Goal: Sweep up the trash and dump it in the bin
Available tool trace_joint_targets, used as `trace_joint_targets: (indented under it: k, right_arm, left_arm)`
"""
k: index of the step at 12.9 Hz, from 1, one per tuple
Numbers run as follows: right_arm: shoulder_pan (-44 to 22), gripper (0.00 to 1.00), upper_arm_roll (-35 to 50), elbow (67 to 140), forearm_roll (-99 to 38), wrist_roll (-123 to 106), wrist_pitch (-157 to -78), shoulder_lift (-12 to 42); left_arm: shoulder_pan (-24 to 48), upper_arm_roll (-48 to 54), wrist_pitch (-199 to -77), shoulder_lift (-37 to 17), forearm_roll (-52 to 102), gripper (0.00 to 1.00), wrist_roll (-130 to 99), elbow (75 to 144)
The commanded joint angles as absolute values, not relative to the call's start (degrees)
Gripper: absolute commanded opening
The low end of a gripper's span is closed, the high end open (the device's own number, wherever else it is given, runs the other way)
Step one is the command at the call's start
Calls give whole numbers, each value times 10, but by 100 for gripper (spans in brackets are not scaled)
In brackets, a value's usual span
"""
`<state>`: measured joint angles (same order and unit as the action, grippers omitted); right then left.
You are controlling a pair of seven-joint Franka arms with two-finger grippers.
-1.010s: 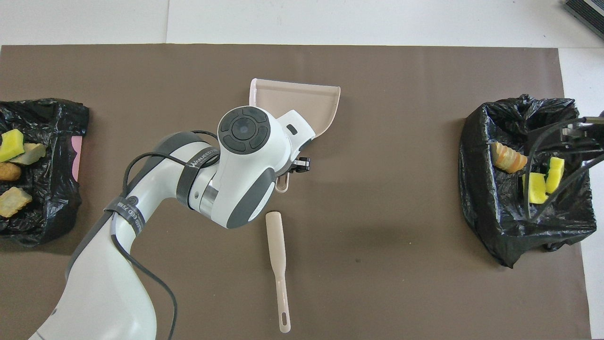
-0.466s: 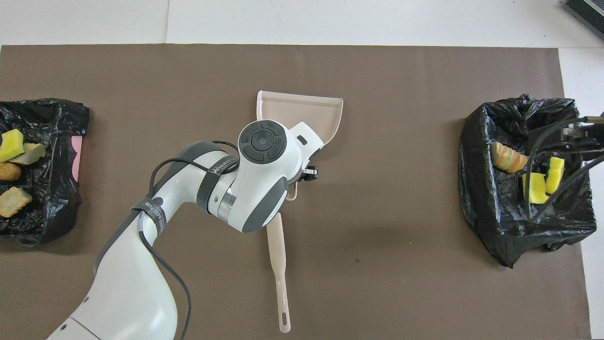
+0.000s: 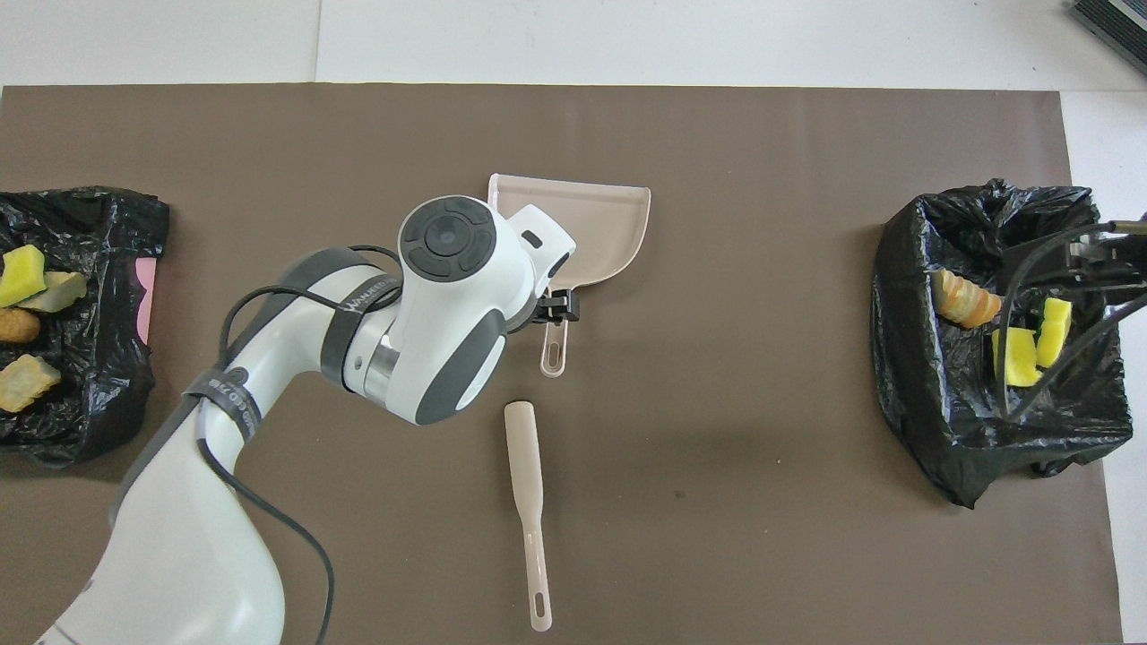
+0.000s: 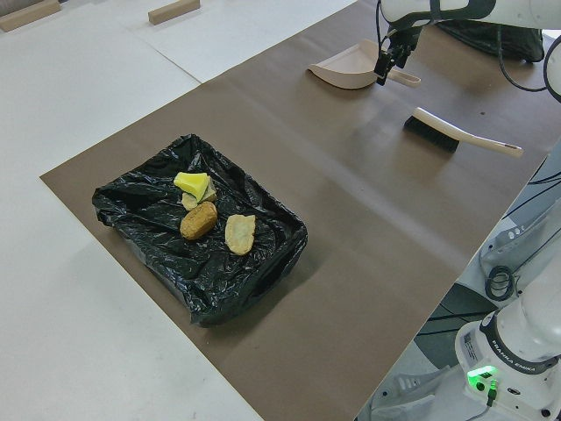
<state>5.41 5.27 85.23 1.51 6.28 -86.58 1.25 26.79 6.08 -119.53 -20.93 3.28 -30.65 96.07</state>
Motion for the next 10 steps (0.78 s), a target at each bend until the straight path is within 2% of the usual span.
trace_joint_targets:
  k: [1, 6, 10]
  right_arm:
    - [58, 100, 54, 866, 11, 73, -872, 0]
    - [58, 100, 54, 865, 11, 73, -872, 0]
    - [58, 100, 54, 866, 11, 75, -872, 1]
  left_arm:
    - [224, 62, -1151, -170, 38, 100, -315, 973]
    - [132, 61, -1028, -117, 34, 100, -170, 983]
    - [60, 59, -1000, -55, 29, 100, -49, 1013]
